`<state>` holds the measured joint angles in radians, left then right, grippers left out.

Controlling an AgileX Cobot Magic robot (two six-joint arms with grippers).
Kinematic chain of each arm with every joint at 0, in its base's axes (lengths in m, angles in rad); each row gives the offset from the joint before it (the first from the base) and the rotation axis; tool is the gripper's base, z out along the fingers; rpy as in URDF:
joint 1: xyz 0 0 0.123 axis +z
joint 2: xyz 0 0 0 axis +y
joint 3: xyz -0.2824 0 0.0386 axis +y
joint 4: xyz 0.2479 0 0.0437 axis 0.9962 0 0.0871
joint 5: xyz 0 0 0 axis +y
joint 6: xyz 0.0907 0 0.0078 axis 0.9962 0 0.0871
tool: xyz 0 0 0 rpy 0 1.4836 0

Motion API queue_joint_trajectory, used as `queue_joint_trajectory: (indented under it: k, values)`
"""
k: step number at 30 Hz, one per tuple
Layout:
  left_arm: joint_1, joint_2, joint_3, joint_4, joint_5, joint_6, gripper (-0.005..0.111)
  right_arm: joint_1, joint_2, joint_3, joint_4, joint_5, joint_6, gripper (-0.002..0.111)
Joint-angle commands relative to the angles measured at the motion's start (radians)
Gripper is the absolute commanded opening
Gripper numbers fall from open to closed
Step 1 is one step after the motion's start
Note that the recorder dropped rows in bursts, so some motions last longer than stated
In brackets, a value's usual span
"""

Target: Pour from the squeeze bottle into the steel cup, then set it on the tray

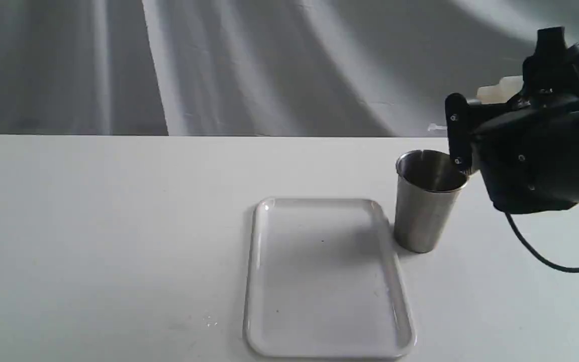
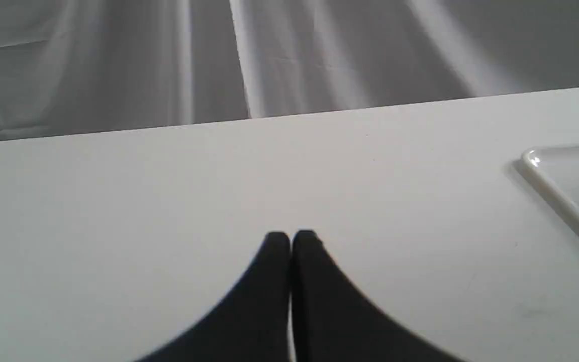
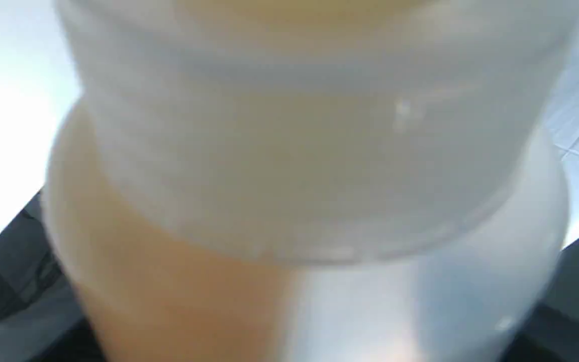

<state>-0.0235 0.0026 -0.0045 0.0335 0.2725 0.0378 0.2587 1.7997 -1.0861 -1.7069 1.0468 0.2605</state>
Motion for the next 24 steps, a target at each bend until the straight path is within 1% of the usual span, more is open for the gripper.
queue_joint_trajectory:
  k: [1, 9, 15, 20, 24]
  values:
    - [0.002, -0.003, 0.004, -0.001, -0.007, -0.005, 0.0, 0.0, -0.016, -0.009, -0.016, 0.013, 0.087, 0.009]
    - [0.002, -0.003, 0.004, -0.001, -0.007, -0.004, 0.0, 0.0, -0.016, -0.009, 0.021, 0.013, 0.236, 0.009]
    - [0.002, -0.003, 0.004, -0.001, -0.007, -0.001, 0.0, 0.0, -0.016, -0.009, 0.067, -0.004, 0.252, 0.009]
    - [0.002, -0.003, 0.004, -0.001, -0.007, -0.001, 0.0, 0.0, -0.016, -0.009, 0.133, -0.057, 0.258, 0.009]
    - [0.002, -0.003, 0.004, -0.001, -0.007, -0.005, 0.0, 0.0, -0.016, -0.009, 0.186, -0.123, 0.343, 0.009]
